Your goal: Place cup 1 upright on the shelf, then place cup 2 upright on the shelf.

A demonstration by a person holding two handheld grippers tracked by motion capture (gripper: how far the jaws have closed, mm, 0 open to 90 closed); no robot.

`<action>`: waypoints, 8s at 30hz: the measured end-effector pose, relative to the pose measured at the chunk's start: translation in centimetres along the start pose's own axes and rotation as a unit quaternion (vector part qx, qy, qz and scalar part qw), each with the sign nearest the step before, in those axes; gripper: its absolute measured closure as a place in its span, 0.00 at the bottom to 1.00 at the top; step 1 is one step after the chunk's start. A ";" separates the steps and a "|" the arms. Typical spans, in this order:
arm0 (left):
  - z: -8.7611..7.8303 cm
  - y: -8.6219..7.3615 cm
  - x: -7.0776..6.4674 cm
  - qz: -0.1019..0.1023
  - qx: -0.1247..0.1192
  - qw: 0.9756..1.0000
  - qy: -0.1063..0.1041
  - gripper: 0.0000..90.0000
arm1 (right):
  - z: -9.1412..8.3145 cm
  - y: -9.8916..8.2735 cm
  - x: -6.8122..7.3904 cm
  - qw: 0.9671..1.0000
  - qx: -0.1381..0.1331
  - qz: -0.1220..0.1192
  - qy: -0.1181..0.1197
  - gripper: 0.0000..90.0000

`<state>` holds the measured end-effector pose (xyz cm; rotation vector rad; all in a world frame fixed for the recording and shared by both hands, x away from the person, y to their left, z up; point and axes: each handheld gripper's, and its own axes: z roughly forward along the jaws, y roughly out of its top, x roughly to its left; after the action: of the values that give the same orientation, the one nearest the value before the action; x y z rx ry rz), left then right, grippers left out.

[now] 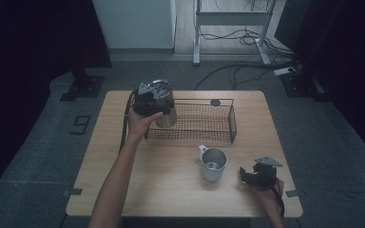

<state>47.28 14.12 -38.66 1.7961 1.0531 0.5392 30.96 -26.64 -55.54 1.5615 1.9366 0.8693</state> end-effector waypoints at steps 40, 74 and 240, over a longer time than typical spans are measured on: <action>4.5 -1.9 0.1 0.002 0.036 0.999 0.021 0.05 | 0.0 -0.1 0.0 1.000 -0.001 0.001 0.002 0.17; 6.8 -4.9 1.2 -0.015 0.074 0.996 0.039 0.05 | 0.0 0.0 0.0 1.000 -0.001 0.000 0.002 0.17; -7.8 -20.3 -2.0 -0.020 0.089 0.996 0.002 0.16 | -4.2 2.0 2.8 0.993 -0.086 -0.018 0.082 0.17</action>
<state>31.87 19.97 -53.01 1.9258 1.1678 0.4359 28.66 -24.33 -51.24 1.3895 1.9378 1.1479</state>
